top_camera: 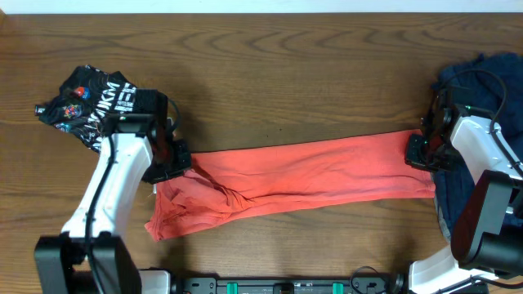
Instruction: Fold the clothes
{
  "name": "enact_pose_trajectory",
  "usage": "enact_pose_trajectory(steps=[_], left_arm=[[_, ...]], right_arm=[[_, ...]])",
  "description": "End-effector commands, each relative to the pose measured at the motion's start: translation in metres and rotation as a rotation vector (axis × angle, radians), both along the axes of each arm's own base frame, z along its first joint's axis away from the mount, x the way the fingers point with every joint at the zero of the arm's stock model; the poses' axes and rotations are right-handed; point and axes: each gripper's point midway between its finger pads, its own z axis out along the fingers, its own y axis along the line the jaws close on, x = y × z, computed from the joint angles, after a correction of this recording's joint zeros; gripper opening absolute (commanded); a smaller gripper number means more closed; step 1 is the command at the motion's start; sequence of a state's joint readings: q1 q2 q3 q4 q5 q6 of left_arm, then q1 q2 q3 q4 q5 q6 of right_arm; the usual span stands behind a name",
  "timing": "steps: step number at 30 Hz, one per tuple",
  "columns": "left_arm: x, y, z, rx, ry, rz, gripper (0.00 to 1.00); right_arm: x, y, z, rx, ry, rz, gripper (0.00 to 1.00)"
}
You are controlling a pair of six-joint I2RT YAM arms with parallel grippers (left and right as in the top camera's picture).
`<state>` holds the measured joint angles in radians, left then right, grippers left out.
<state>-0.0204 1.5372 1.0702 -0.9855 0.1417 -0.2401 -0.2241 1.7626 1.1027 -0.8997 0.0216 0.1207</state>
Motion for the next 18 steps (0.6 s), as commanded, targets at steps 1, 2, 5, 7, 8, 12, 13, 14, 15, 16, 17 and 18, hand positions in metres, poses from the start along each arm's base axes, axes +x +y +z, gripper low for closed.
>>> enact_pose_trajectory(steps=[1,2,5,7,8,12,13,14,15,16,17,18], left_arm=[[0.0012,0.0059,-0.0062,0.031,0.015,0.012,0.06],[0.0025,0.0059,-0.0071,0.031,0.013,0.012,0.08],[0.0050,0.0058,-0.0066,0.031,0.002,0.012,0.17],[0.0060,0.0059,-0.0064,0.031,-0.003,0.012,0.30],[0.0065,0.0059,-0.0064,0.031,-0.005,0.012,0.33],[0.0086,0.0056,-0.0061,0.029,-0.014,0.012,0.33],[0.0088,0.0055,-0.0057,0.029,-0.014,0.012,0.32],[0.0088,0.0046,-0.0053,0.024,-0.015,0.012,0.30],[0.0090,0.0035,-0.0049,0.017,-0.016,0.011,0.30],[0.0092,0.0026,-0.0045,0.012,-0.018,0.012,0.30],[0.0092,0.0023,-0.0044,0.010,-0.019,0.011,0.30],[0.0091,0.0023,-0.0044,0.010,-0.018,0.011,0.24]], right_arm=[[-0.0025,0.0000,-0.0025,0.005,0.008,0.006,0.08],[-0.0025,0.0000,-0.0025,0.005,0.008,0.006,0.08],[-0.0026,-0.0001,-0.0025,0.005,0.009,0.006,0.08],[-0.0028,0.0000,-0.0025,0.005,0.010,0.006,0.08],[-0.0028,0.0000,-0.0025,0.005,0.010,0.006,0.08],[-0.0027,0.0000,-0.0025,0.005,0.009,0.006,0.08],[-0.0026,-0.0001,-0.0025,0.005,0.009,0.006,0.08],[-0.0026,-0.0001,-0.0025,0.005,0.009,0.006,0.08],[-0.0026,-0.0001,-0.0025,0.005,0.009,0.006,0.08],[-0.0027,0.0000,-0.0025,0.005,0.009,0.006,0.08],[-0.0027,0.0000,-0.0025,0.005,0.009,0.006,0.08],[-0.0027,0.0000,-0.0025,0.005,0.009,0.006,0.08]])
